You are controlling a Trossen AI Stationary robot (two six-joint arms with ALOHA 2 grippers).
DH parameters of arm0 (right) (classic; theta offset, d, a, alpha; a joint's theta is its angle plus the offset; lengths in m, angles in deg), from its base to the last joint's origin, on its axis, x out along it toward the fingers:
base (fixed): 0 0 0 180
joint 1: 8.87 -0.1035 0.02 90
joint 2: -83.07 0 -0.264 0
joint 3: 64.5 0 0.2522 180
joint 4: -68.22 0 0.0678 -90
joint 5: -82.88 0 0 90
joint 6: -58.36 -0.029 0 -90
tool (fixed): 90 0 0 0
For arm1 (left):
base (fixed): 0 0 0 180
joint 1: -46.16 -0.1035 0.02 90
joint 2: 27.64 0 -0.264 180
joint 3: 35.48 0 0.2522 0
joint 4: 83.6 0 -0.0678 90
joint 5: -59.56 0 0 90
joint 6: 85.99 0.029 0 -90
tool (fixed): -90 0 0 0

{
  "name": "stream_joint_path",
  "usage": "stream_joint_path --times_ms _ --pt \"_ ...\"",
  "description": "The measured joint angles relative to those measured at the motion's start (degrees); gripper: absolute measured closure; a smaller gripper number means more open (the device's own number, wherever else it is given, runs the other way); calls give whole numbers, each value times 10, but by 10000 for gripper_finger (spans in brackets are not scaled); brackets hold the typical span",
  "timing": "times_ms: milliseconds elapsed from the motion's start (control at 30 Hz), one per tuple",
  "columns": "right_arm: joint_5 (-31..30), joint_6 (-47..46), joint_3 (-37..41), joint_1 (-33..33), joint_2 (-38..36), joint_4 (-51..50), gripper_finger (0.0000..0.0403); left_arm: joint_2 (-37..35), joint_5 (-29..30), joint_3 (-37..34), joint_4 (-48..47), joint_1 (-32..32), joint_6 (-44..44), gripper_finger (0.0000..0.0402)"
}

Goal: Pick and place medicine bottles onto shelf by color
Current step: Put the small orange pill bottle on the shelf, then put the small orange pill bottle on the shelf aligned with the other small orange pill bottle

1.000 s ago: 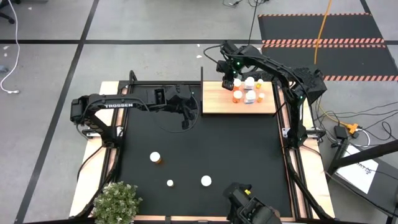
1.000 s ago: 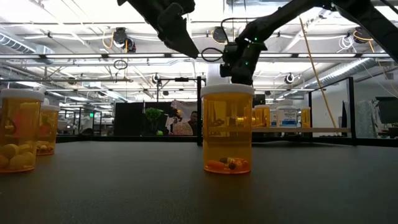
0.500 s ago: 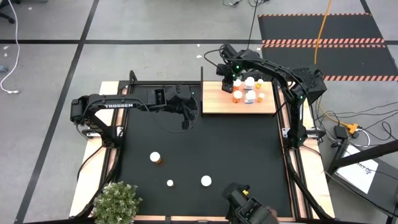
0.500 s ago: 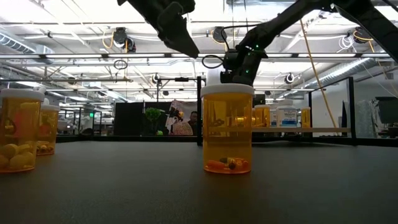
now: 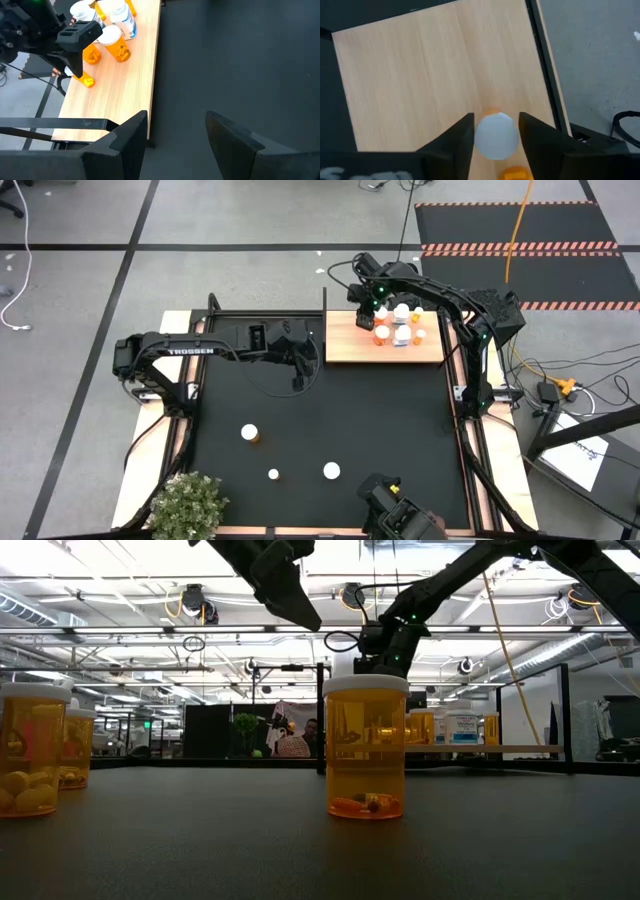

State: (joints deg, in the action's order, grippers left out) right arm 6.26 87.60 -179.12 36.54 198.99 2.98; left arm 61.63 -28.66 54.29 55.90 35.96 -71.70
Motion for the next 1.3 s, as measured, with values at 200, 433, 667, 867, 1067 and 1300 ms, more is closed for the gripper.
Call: stream_joint_path --times_ms 200,433,667,867,1067,1300 --pt "-26 0 0 0 0 6 212 0 0 0 0 0 0 201" --pt "-29 0 0 -2 -1 11 192 0 0 0 0 0 0 201" --pt "-30 -35 0 -20 -7 11 176 0 0 0 2 0 1 201" --pt "-79 -75 1 -55 -62 11 150 0 1 0 9 5 -14 201" --pt "-89 -123 1 -113 -163 -11 138 0 0 0 9 25 -14 201" --pt "-91 -198 0 -220 -278 -43 138 0 3 0 -10 55 -15 201"
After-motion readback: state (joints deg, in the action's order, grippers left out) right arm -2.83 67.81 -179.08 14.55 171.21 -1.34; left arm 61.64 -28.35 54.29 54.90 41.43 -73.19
